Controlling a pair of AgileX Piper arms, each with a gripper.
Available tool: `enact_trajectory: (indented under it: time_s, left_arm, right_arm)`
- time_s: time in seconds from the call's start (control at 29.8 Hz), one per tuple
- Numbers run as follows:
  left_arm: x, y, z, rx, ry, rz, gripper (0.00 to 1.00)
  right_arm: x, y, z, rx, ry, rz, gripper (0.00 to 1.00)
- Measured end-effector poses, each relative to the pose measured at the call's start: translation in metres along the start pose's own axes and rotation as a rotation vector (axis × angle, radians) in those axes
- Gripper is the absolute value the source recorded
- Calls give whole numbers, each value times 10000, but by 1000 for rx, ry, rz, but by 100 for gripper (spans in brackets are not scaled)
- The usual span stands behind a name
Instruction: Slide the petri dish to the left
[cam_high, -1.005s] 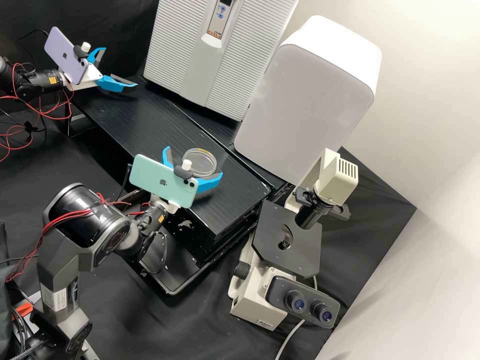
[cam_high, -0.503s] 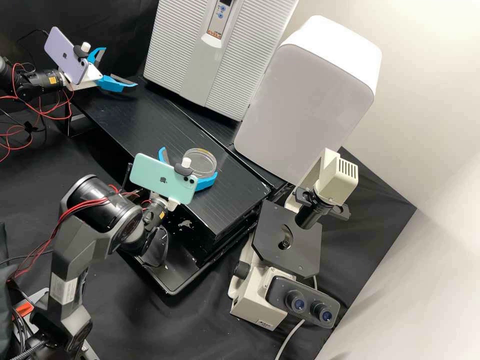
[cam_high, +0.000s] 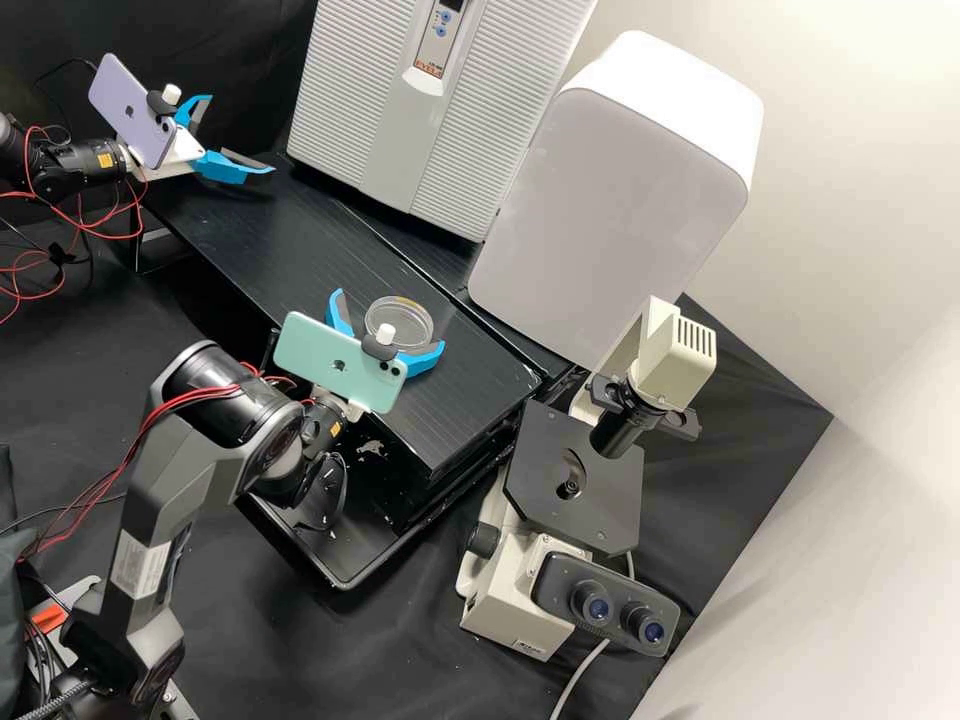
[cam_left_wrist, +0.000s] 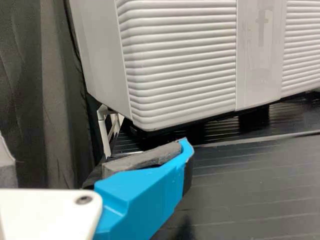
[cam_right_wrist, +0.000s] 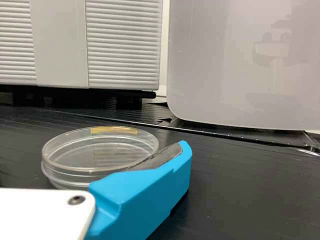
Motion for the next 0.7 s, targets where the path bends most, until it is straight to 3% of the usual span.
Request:
enact_trajectory:
  time_s: [0.7]
  left_arm:
    - [0,0,0,0,0,0,100]
  right_arm:
    - [25,4,31,4,-20,-9,0]
